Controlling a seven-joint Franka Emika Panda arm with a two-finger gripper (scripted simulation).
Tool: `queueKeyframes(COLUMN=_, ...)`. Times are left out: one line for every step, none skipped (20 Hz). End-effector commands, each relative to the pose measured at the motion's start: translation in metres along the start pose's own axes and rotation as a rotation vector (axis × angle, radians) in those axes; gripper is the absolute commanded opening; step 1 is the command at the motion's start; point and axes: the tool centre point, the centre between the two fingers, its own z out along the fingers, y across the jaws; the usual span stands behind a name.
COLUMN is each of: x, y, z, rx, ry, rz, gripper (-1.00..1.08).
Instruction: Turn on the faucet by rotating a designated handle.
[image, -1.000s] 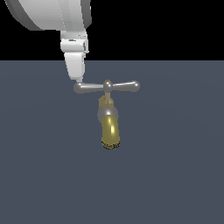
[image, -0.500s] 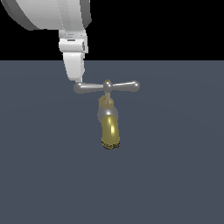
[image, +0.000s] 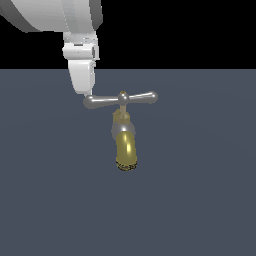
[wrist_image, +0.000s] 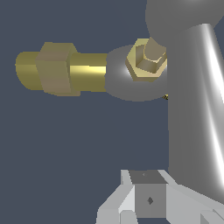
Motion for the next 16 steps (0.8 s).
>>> queueKeyframes(x=0.0, y=0.01, z=0.0, rx=-0.007, ry=0.001, rz=0.001, gripper=-1.0)
queueKeyframes(x=0.0, y=0.013, z=0.0, rx=-0.007, ry=0.001, rz=0.001, gripper=-1.0)
queueKeyframes(x=-0.001, y=0.015, z=0.0, rx=-0.007, ry=0.001, rz=0.001, gripper=-1.0)
queueKeyframes(x=-0.001, y=0.018, z=0.0, rx=-0.007, ry=0.001, rz=0.001, gripper=-1.0)
queueKeyframes(x=-0.001, y=0.02, z=0.0, rx=-0.007, ry=0.001, rz=0.002, gripper=-1.0)
queueKeyframes(x=-0.001, y=0.023, z=0.0, rx=-0.007, ry=0.001, rz=0.002, gripper=-1.0)
queueKeyframes(x=-0.001, y=0.025, z=0.0, rx=-0.007, ry=0.001, rz=0.002, gripper=-1.0)
queueKeyframes(x=-0.002, y=0.028, z=0.0, rx=-0.007, ry=0.001, rz=0.002, gripper=-1.0)
queueKeyframes(x=-0.002, y=0.031, z=0.0, rx=-0.007, ry=0.001, rz=0.002, gripper=-1.0)
queueKeyframes(x=-0.002, y=0.033, z=0.0, rx=-0.007, ry=0.001, rz=0.002, gripper=-1.0)
queueKeyframes(x=-0.002, y=0.036, z=0.0, rx=-0.007, ry=0.001, rz=0.002, gripper=-1.0)
queueKeyframes(x=-0.003, y=0.038, z=0.0, rx=-0.007, ry=0.001, rz=0.002, gripper=-1.0)
queueKeyframes(x=-0.003, y=0.041, z=0.0, rx=-0.007, ry=0.001, rz=0.002, gripper=-1.0)
queueKeyframes(x=-0.003, y=0.043, z=0.0, rx=-0.007, ry=0.001, rz=0.002, gripper=-1.0)
queueKeyframes(x=-0.003, y=0.046, z=0.0, rx=-0.007, ry=0.001, rz=0.002, gripper=-1.0)
queueKeyframes(x=-0.004, y=0.048, z=0.0, rx=-0.007, ry=0.001, rz=0.002, gripper=-1.0)
